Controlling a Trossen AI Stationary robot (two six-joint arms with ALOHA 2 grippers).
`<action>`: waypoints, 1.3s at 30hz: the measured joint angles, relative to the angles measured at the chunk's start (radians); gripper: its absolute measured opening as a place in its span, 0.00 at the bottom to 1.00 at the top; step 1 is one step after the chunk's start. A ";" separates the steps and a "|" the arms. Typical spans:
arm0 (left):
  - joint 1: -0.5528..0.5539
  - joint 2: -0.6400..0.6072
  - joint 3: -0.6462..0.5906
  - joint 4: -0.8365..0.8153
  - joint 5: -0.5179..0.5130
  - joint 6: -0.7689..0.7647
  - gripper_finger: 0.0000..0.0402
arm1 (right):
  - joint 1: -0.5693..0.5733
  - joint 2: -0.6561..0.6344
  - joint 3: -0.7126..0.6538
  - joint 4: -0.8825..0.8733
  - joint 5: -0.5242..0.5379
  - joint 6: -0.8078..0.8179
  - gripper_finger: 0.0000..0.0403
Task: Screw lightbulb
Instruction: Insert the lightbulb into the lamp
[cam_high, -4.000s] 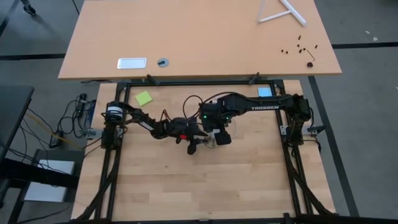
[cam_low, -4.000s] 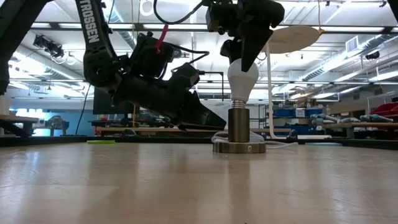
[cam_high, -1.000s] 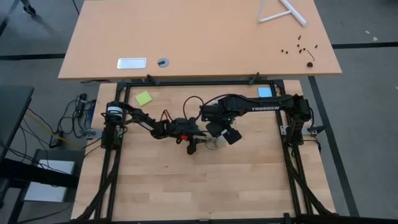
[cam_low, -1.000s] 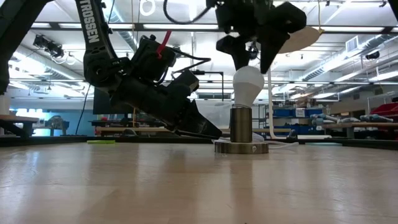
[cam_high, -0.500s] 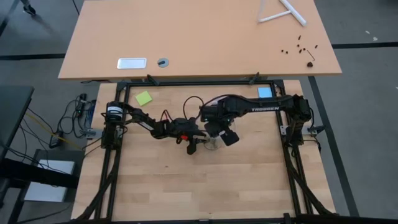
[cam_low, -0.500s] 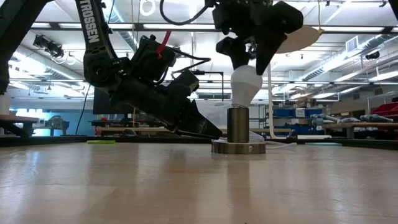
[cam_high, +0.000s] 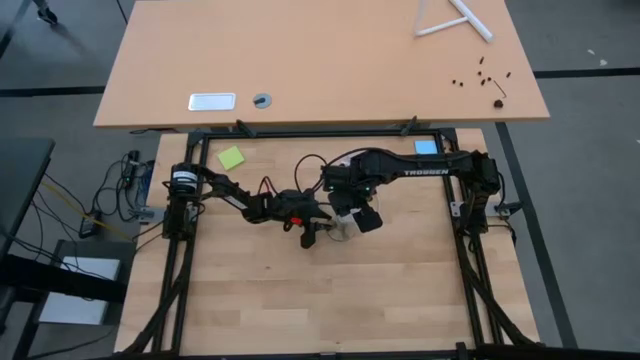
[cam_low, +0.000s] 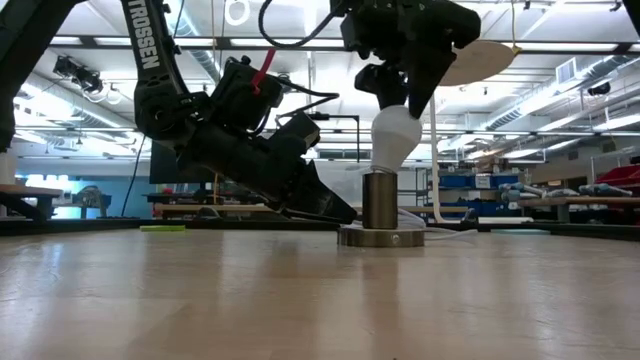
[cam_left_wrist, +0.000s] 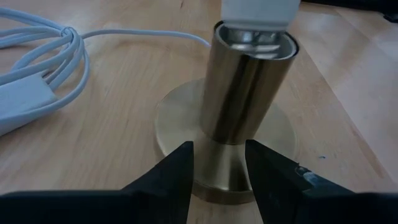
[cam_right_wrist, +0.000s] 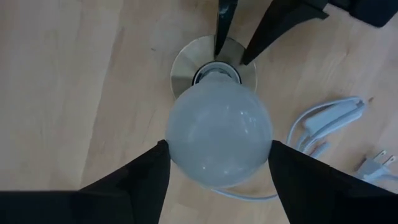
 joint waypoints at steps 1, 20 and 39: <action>0.000 0.000 0.000 0.000 0.000 0.000 0.38 | 0.000 0.000 0.007 -0.006 0.000 0.004 0.67; -0.043 0.000 0.074 -0.016 -0.044 -0.082 0.38 | 0.027 0.000 0.040 -0.042 -0.001 0.034 0.62; -0.045 0.000 0.093 -0.055 -0.060 -0.079 0.38 | 0.031 0.000 0.040 -0.011 -0.028 0.101 0.62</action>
